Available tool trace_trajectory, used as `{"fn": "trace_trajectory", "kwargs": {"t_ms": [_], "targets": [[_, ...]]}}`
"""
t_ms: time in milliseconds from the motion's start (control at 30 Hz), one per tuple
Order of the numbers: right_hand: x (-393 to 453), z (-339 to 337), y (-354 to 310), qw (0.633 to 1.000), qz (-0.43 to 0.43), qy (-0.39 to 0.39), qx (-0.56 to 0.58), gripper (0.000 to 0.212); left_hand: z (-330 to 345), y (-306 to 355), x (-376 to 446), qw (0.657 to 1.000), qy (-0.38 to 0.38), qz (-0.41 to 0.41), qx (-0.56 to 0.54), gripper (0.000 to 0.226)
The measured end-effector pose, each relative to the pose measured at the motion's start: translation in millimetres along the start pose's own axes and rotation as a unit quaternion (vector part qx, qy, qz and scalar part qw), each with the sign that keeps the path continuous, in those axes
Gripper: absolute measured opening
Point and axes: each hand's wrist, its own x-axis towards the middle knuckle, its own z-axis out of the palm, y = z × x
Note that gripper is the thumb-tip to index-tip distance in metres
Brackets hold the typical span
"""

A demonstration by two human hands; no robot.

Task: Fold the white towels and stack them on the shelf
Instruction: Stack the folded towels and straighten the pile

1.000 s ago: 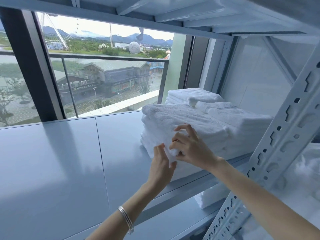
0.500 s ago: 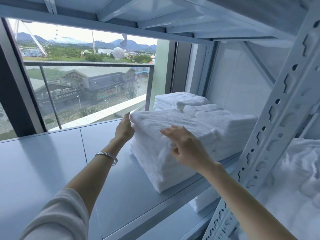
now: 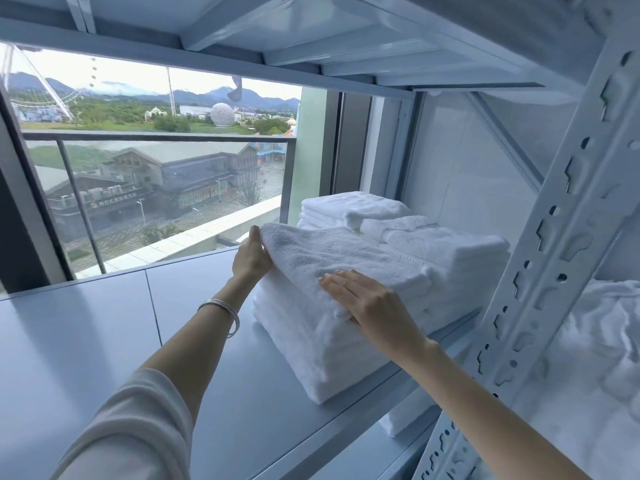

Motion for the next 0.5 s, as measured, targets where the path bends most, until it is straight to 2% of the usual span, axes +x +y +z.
{"fn": "trace_trajectory", "kwargs": {"t_ms": [133,233,333,433,500], "targets": [[-6,7,-2,0.999,0.014,0.036,-0.004,0.046,-1,3,7,0.998,-0.010,0.031,-0.056,0.036],[-3,7,-5,0.999,0.025,0.046,-0.007,0.050,-9,-5,3,0.990,-0.022,0.114,-0.077,0.066],[0,9,-3,0.998,0.002,0.056,-0.020,0.046,-9,-15,0,0.991,-0.007,0.131,-0.011,0.053],[-5,18,1,0.998,-0.015,0.057,-0.021,0.040,2,-14,3,0.996,-0.005,0.085,-0.013,0.041],[-6,21,1,0.999,-0.002,0.030,0.017,0.042,7,-14,8,0.998,-0.023,0.064,0.002,0.040]]}}
